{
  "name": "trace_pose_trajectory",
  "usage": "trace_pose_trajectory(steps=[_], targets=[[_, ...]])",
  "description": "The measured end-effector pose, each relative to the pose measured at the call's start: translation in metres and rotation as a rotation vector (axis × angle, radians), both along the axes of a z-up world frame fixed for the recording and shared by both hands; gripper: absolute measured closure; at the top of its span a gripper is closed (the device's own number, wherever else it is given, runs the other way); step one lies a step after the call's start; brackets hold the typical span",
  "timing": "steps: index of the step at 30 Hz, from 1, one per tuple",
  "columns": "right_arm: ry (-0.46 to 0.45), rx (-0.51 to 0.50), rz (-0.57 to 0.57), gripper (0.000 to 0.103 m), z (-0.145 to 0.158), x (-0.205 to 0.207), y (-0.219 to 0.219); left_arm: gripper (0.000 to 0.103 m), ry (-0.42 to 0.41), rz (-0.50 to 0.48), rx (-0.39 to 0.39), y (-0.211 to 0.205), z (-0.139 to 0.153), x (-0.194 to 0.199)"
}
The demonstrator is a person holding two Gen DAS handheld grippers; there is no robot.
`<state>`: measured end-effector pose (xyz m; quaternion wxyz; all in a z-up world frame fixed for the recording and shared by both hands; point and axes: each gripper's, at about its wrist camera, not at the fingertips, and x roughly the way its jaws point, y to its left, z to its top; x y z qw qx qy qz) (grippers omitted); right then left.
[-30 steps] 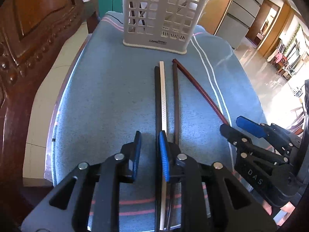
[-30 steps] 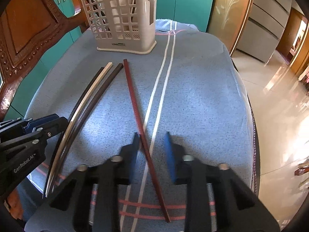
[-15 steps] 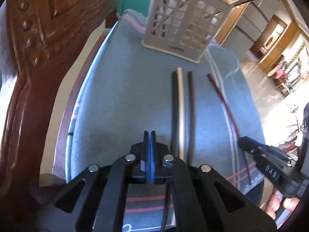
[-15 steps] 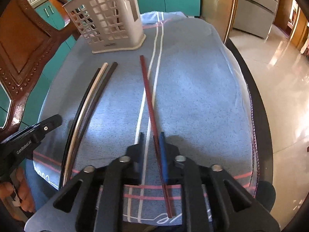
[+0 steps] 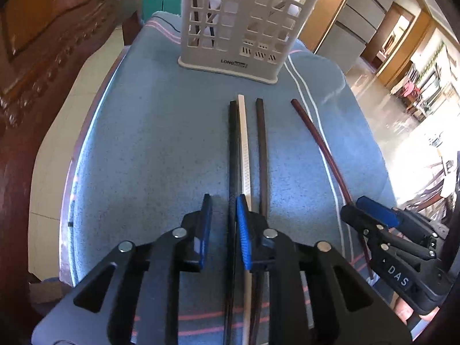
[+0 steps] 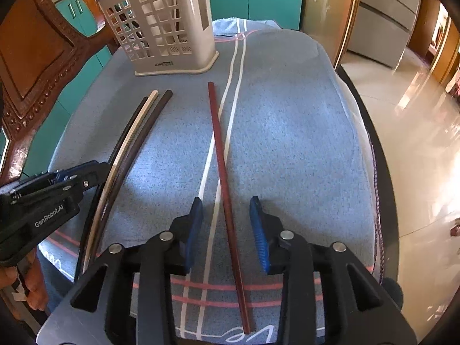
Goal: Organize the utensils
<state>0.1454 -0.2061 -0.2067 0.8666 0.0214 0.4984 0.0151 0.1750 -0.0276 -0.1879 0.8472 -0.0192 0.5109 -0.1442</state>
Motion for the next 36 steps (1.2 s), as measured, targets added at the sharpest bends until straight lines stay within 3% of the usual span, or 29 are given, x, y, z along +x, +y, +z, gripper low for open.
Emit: trace_pose_trajectory(steps=[6,12,15,17,19,23,26,32,36], targets=[[0.0,-0.099,0.045,0.068,0.0,0.041,0.013,0.083,0.0,-0.003,0.036,-0.009,0.002,0.017],[0.001,-0.081,0.074,0.069,0.0,0.069,0.015,0.083,0.0,-0.011,0.105,-0.02,0.002,0.049],[0.012,-0.04,0.099,0.096,0.001,0.072,0.011,0.083,-0.007,-0.021,0.153,-0.028,0.002,0.056],[0.019,-0.018,0.112,0.097,0.002,0.072,0.011,0.084,-0.012,-0.023,0.16,-0.03,0.004,0.056],[-0.019,0.021,0.133,0.097,0.012,0.066,0.009,0.096,-0.02,-0.013,0.146,-0.028,0.004,0.055],[-0.154,0.043,0.137,0.097,0.06,0.046,0.0,0.096,-0.062,0.009,0.126,-0.025,0.013,0.045],[-0.251,0.069,0.138,0.097,0.105,0.027,-0.009,0.096,-0.13,0.021,0.081,-0.016,0.043,0.031],[-0.426,0.095,0.14,0.097,0.182,-0.007,-0.024,0.096,-0.33,0.022,-0.006,0.006,0.135,-0.003],[-0.526,0.168,0.145,0.097,0.23,-0.005,-0.032,0.096,-0.461,0.044,-0.047,0.019,0.19,-0.014]])
